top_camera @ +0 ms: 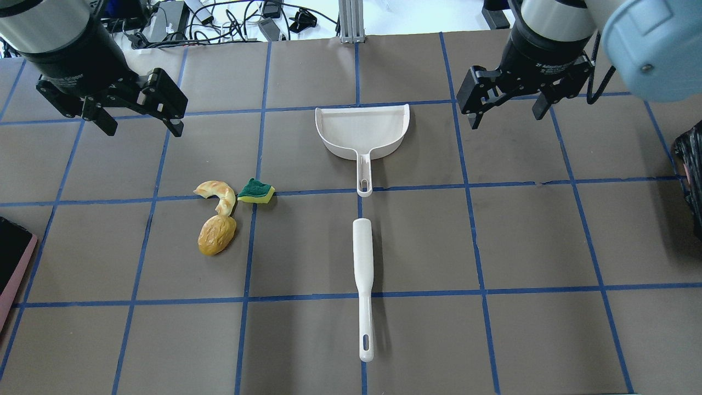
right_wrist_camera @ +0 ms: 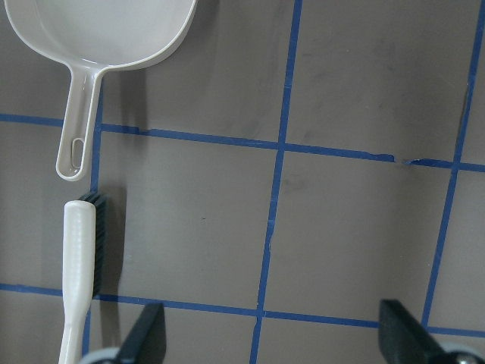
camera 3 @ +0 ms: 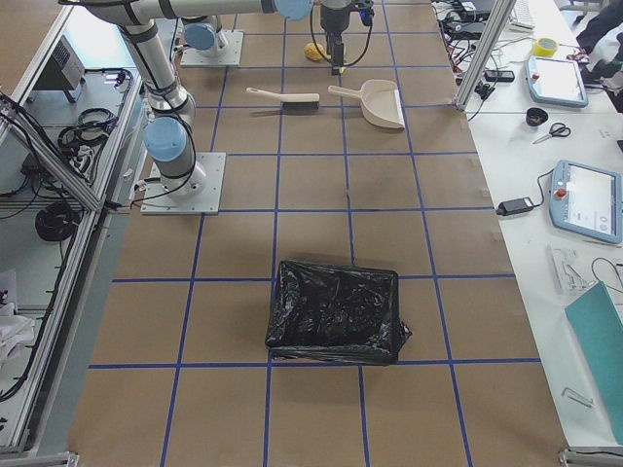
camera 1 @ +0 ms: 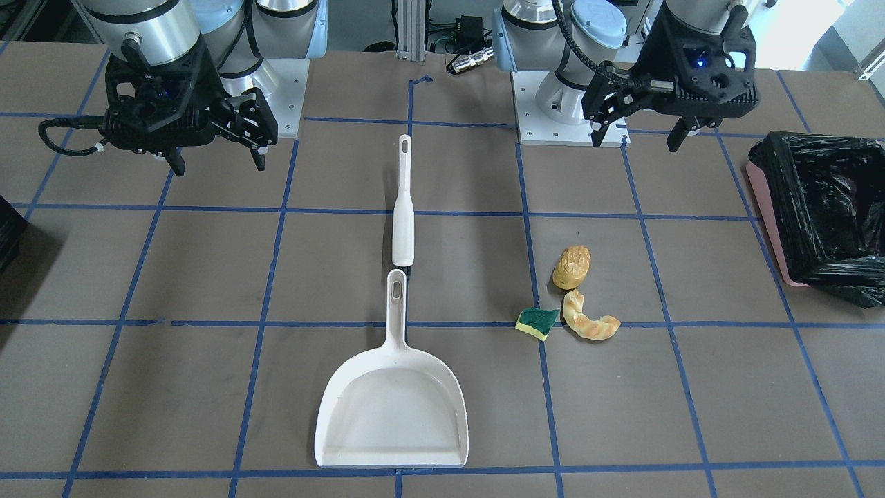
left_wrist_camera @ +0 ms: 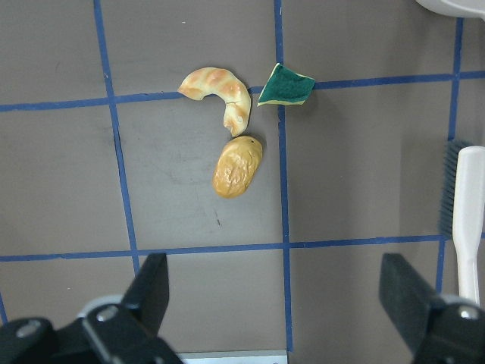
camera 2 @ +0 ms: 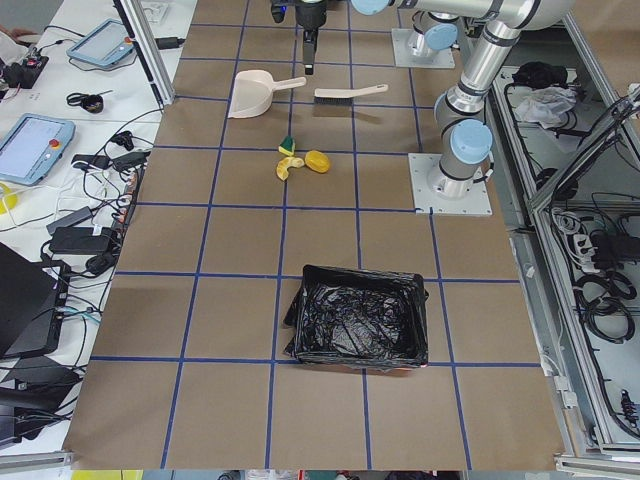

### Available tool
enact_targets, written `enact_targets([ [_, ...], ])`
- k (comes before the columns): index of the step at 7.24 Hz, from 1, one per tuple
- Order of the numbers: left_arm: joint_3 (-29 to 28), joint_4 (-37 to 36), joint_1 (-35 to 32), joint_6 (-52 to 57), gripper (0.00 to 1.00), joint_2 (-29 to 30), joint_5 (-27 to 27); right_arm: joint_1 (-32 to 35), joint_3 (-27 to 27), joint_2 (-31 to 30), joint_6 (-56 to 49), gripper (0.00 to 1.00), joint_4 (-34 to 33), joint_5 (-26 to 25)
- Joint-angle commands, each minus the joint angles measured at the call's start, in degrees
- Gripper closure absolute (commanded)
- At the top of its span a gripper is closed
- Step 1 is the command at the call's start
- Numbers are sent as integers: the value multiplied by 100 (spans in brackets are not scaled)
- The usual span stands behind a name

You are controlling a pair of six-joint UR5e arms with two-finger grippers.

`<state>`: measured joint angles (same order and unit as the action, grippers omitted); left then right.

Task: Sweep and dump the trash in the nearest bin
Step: 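Reach the left gripper to the dustpan handle while the right gripper reaches the brush handle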

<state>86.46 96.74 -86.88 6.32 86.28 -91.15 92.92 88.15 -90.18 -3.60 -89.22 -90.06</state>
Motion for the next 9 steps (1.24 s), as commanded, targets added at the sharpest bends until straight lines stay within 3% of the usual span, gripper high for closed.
enact_targets([
  [1, 46, 20, 5, -60, 0, 3, 18, -2, 0, 0, 0, 0, -25, 6],
  [4, 64, -181, -30, -113, 0, 221, 18, -3, 79, 0, 9, 0, 27, -29],
  [6, 64, -681, -144, -456, 0, 546, 795, 76, 857, -358, 314, 0, 19, 32],
  [8, 55, -954, -258, -473, 0, 801, 774, 461, 1816, -798, 746, 1, -260, 41],
  [9, 55, -1190, -416, -822, 0, 968, 765, 733, 2037, -869, 1260, 2, -410, 41],
])
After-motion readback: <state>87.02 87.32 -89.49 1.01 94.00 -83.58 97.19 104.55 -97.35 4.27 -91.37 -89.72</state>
